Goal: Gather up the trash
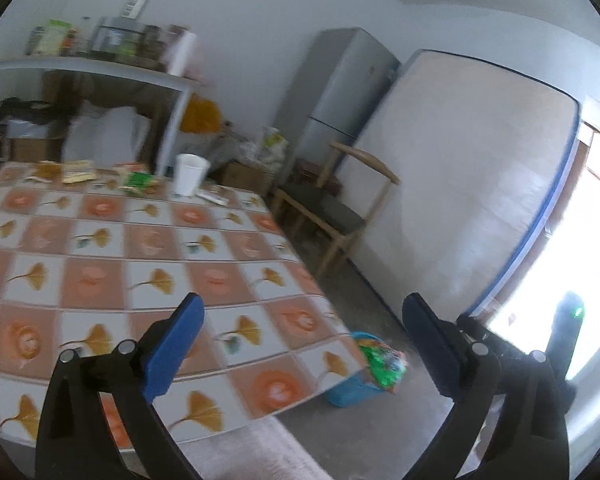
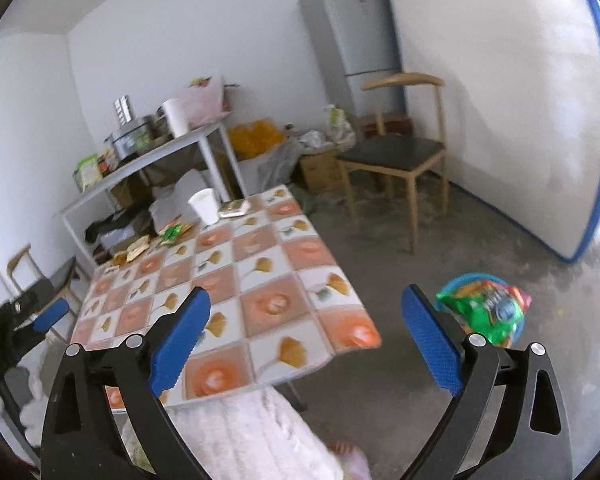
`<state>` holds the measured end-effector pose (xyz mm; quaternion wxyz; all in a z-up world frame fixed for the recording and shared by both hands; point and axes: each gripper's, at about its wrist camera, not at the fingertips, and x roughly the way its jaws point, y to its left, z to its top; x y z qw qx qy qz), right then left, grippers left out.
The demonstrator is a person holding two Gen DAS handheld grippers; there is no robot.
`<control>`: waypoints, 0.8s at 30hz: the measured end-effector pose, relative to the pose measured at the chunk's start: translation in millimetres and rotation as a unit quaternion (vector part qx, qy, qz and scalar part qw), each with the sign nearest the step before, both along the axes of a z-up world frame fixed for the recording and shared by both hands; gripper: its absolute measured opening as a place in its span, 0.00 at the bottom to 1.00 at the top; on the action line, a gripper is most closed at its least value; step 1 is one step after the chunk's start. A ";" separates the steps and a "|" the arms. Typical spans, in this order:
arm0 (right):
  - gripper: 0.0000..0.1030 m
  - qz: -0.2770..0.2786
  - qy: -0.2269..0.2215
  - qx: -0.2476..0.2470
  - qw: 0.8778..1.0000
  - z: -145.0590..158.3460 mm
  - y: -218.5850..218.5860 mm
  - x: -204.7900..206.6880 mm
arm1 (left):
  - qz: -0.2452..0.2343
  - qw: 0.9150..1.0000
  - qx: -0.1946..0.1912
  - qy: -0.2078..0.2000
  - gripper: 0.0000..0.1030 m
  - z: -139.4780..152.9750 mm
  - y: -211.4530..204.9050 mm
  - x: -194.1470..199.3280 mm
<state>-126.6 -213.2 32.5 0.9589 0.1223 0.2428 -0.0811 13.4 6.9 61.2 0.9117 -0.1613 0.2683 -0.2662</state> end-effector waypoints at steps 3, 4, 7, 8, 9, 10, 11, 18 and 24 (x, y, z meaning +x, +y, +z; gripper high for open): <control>0.92 0.018 -0.006 -0.008 1.000 8.3 20.2 20.3 | 0.037 0.999 0.003 0.012 0.94 -11.6 15.8 -0.8; 0.92 0.022 -0.009 -0.008 1.000 10.7 25.4 19.9 | 0.049 0.999 0.003 0.017 0.94 -15.1 19.4 -0.8; 0.92 0.036 -0.020 -0.013 0.999 14.7 44.4 36.1 | 0.078 0.997 0.008 0.026 0.94 -25.2 27.1 1.4; 0.92 0.040 -0.020 -0.015 0.999 14.5 48.6 39.8 | 0.088 0.996 0.016 0.029 0.94 -27.2 27.7 3.3; 0.92 0.044 -0.019 -0.019 0.999 13.0 52.1 43.0 | 0.097 0.995 0.023 0.031 0.94 -27.4 27.1 3.8; 0.92 0.046 -0.018 -0.024 0.999 11.5 55.6 44.6 | 0.109 0.993 0.034 0.034 0.94 -28.8 26.0 5.7; 0.92 0.044 -0.015 -0.036 0.998 7.8 59.8 48.5 | 0.119 0.991 0.043 0.040 0.94 -30.7 25.0 7.6; 0.92 0.029 -0.006 -0.123 0.992 -4.8 74.0 54.0 | 0.162 0.980 0.085 0.082 0.94 -40.0 16.1 19.4; 0.92 0.038 -0.004 -0.172 0.984 -13.0 77.7 49.9 | 0.185 0.969 0.144 0.078 0.94 -42.5 -2.2 20.5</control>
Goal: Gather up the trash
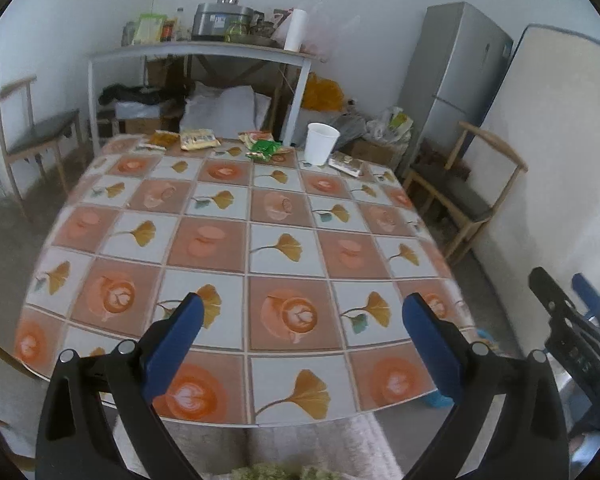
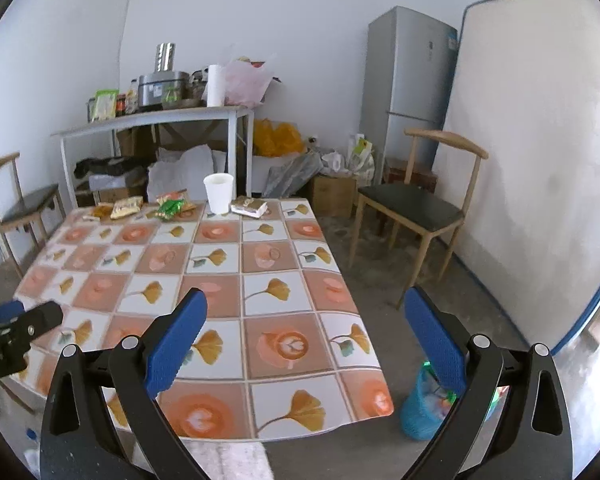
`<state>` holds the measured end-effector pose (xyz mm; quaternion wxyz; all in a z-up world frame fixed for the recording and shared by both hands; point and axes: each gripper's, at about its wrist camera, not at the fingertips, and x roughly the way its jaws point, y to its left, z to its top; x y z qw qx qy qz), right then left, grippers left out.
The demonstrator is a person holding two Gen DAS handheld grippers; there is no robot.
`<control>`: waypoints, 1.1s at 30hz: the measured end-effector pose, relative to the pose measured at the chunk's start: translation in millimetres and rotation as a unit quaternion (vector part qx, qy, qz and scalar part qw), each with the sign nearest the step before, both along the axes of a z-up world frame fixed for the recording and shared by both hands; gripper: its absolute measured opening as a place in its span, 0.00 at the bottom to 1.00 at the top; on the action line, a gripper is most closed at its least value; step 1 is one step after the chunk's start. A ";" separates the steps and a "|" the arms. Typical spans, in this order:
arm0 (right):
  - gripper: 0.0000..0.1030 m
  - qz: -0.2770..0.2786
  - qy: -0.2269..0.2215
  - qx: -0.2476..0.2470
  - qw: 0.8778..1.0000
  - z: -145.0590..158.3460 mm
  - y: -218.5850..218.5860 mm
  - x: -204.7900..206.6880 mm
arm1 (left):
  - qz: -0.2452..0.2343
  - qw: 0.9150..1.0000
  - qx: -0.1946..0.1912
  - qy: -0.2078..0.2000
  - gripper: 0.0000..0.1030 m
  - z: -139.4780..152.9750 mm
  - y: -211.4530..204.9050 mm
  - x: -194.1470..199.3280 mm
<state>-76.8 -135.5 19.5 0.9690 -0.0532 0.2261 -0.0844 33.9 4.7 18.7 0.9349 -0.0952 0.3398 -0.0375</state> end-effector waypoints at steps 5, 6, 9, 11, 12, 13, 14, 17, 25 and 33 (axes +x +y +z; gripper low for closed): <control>0.92 0.010 0.025 -0.026 0.999 -12.5 1.7 -10.1 | -0.007 1.000 0.013 -0.012 0.94 -4.8 -8.9 -1.8; 0.92 0.009 0.030 -0.026 0.999 -14.1 1.1 -11.7 | -0.018 1.000 -0.003 -0.013 0.94 -6.5 -8.9 -2.1; 0.92 0.004 0.048 -0.008 0.999 -21.0 -7.2 -21.9 | -0.035 0.999 -0.034 -0.010 0.94 -9.1 -12.5 -0.9; 0.92 -0.002 0.056 -0.001 0.998 -25.8 -12.9 -26.8 | -0.045 0.998 -0.038 0.007 0.94 -10.9 -20.4 6.1; 0.92 -0.007 0.062 0.001 0.998 -28.5 -16.0 -28.5 | -0.051 0.998 -0.039 0.016 0.94 -11.2 -25.4 9.5; 0.92 -0.012 0.071 0.005 0.997 -31.2 -19.6 -30.8 | -0.059 0.997 -0.033 0.028 0.94 -12.4 -30.9 13.0; 0.92 -0.014 0.075 0.007 0.997 -33.0 -21.9 -30.9 | -0.064 0.997 -0.026 0.037 0.94 -13.2 -36.3 15.5; 0.92 -0.024 0.089 0.019 0.996 -36.1 -31.3 -33.3 | -0.077 0.996 0.008 0.051 0.94 -18.5 -55.3 18.5; 0.92 -0.064 0.112 0.044 0.991 -43.3 -61.3 -31.7 | -0.070 0.992 0.048 0.089 0.94 -34.6 -75.3 25.4; 0.92 -0.112 0.130 0.049 0.984 -48.9 -88.8 -35.7 | -0.065 0.990 0.058 0.114 0.94 -44.4 -81.3 30.0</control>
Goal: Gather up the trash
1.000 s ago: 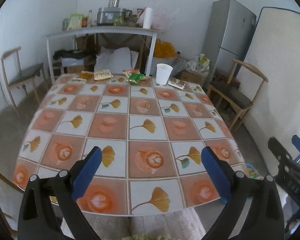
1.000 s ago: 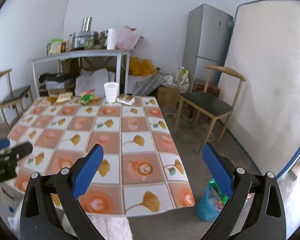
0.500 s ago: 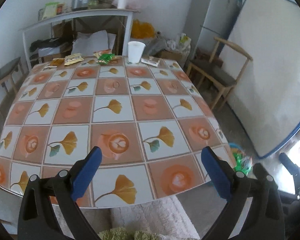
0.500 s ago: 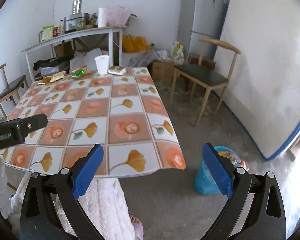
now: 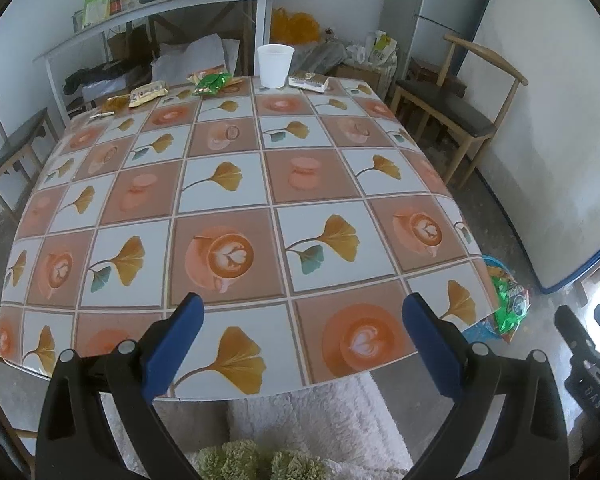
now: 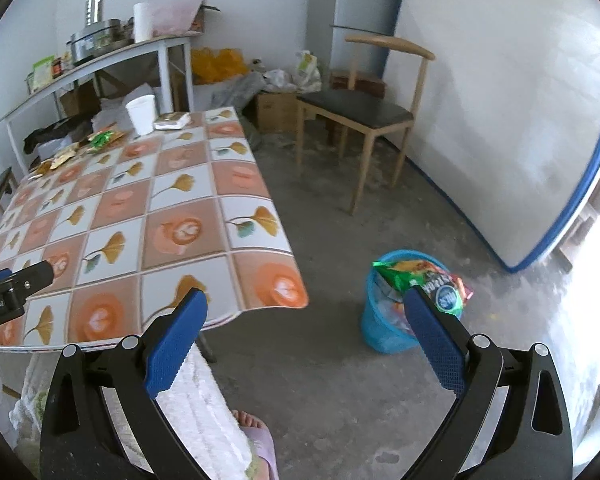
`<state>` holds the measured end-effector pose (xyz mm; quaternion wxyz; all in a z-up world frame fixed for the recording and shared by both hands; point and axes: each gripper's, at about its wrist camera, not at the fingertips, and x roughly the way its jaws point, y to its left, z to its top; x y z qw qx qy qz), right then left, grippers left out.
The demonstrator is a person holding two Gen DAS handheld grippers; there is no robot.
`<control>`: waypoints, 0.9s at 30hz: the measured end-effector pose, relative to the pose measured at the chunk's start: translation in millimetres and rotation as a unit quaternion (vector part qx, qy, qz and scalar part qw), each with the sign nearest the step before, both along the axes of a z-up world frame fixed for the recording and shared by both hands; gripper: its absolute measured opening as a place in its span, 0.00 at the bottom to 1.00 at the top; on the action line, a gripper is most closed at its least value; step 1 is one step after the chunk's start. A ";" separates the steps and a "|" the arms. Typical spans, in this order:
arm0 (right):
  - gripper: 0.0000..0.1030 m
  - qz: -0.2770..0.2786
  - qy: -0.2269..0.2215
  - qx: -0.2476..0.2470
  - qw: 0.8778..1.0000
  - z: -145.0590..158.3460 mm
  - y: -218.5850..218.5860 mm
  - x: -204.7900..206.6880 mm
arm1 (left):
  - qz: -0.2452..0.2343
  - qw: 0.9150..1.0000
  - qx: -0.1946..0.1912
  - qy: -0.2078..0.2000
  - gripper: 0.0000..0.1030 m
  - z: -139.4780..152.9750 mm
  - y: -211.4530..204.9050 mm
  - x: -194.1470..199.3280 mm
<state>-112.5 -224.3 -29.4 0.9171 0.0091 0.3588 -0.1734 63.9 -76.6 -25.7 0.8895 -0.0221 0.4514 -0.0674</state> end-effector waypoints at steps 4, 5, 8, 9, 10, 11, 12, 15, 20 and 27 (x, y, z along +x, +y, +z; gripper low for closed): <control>0.92 -0.013 -0.003 0.000 1.000 0.3 -8.5 -5.5 | -0.002 1.000 0.009 -0.001 0.94 1.0 -3.0 -0.2; 0.92 -0.015 -0.004 0.001 1.000 0.5 -10.0 -6.6 | -0.002 1.000 0.012 -0.001 0.94 1.3 -3.2 -0.3; 0.92 -0.022 -0.010 0.005 1.000 0.7 -14.2 -11.4 | 0.002 1.000 0.021 -0.004 0.94 3.2 -3.1 -1.7; 0.92 -0.022 -0.011 0.006 1.000 0.5 -15.5 -11.0 | 0.003 1.000 0.024 -0.006 0.94 4.1 -2.8 -2.5; 0.92 -0.022 -0.013 0.007 1.000 0.5 -16.0 -12.3 | 0.004 1.000 0.028 -0.007 0.94 4.9 -2.7 -3.0; 0.92 -0.022 -0.014 0.007 1.000 0.5 -16.3 -12.3 | 0.004 0.999 0.031 -0.009 0.94 5.9 -2.4 -3.9; 0.92 -0.022 -0.015 0.007 1.000 0.4 -16.7 -12.9 | 0.004 0.999 0.034 -0.010 0.94 6.9 -2.4 -4.4; 0.92 -0.019 -0.020 0.010 1.000 1.0 -16.9 -13.3 | 0.003 0.999 0.044 -0.013 0.94 10.0 -2.8 -7.8; 0.92 -0.017 -0.032 0.014 0.999 4.1 -19.9 -18.2 | 0.007 0.999 0.050 -0.021 0.94 16.1 -2.2 -12.2; 0.92 -0.018 -0.038 0.012 0.999 7.4 -23.2 -24.5 | 0.009 0.998 0.048 -0.032 0.95 22.0 -3.4 -19.0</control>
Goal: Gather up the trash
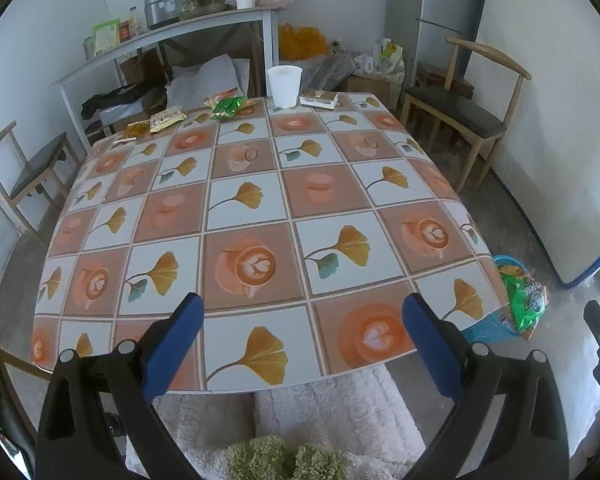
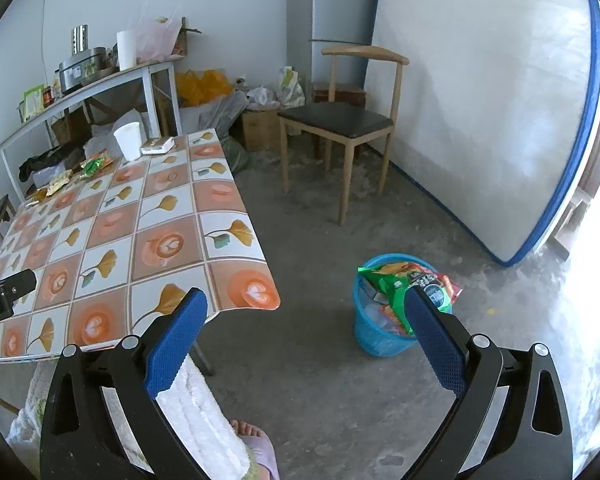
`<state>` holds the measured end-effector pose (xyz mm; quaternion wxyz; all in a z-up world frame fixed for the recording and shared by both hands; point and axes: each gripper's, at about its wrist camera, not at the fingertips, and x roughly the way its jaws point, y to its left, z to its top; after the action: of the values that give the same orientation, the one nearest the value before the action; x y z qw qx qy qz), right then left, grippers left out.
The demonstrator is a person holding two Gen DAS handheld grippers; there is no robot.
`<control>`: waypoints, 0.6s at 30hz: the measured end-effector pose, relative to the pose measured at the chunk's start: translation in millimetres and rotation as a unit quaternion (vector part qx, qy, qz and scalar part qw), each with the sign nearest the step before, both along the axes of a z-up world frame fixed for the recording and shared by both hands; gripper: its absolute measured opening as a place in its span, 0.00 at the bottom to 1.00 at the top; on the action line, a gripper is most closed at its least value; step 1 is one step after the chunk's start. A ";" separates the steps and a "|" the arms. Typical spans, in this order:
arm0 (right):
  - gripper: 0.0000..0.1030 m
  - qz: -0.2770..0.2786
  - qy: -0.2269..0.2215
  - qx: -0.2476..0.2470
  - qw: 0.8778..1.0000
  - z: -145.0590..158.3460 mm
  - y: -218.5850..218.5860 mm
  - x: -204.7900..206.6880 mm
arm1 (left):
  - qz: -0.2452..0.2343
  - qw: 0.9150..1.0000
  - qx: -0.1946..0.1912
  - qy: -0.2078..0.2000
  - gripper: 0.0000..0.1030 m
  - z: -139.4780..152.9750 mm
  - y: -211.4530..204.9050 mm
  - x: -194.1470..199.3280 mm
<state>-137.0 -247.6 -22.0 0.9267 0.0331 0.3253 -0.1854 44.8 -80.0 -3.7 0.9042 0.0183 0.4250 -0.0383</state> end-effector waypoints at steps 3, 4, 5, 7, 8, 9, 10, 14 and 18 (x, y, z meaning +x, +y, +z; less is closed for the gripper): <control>0.92 0.000 0.002 -0.005 1.000 1.0 -0.4 -3.1 | -0.003 1.000 0.001 -0.008 0.94 2.6 -1.3 -2.6; 0.92 0.000 0.001 -0.008 1.000 1.6 -0.6 -4.6 | -0.004 1.000 0.002 -0.010 0.94 3.2 -1.7 -3.4; 0.92 0.000 0.002 -0.012 1.000 2.4 -1.4 -6.1 | -0.004 1.000 0.002 -0.012 0.94 3.9 -1.9 -3.6; 0.92 -0.002 0.002 -0.013 1.000 2.2 -3.1 -7.2 | -0.004 1.000 0.002 -0.012 0.94 4.3 -2.0 -3.7; 0.92 -0.003 0.003 -0.012 1.000 2.0 -4.4 -7.8 | -0.006 1.000 0.002 -0.012 0.94 4.9 -2.2 -3.8; 0.92 -0.004 0.003 -0.011 1.000 1.7 -5.3 -7.7 | -0.007 1.000 0.002 -0.013 0.94 5.2 -2.9 -4.0; 0.92 -0.005 0.004 -0.010 1.000 1.1 -6.2 -7.6 | -0.008 1.000 0.003 -0.013 0.94 5.4 -3.7 -4.0; 0.92 -0.004 0.009 -0.006 1.000 -0.8 -6.3 -6.3 | -0.012 1.000 0.007 -0.013 0.94 5.6 -7.2 -3.7; 0.92 -0.001 0.013 -0.009 1.000 -2.2 -4.6 -4.4 | -0.012 1.000 0.006 -0.013 0.94 5.1 -7.5 -4.0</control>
<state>-141.3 -252.1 -24.3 0.9225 0.0229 0.3355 -0.1897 40.9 -87.5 1.4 0.9088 0.0298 0.4137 -0.0463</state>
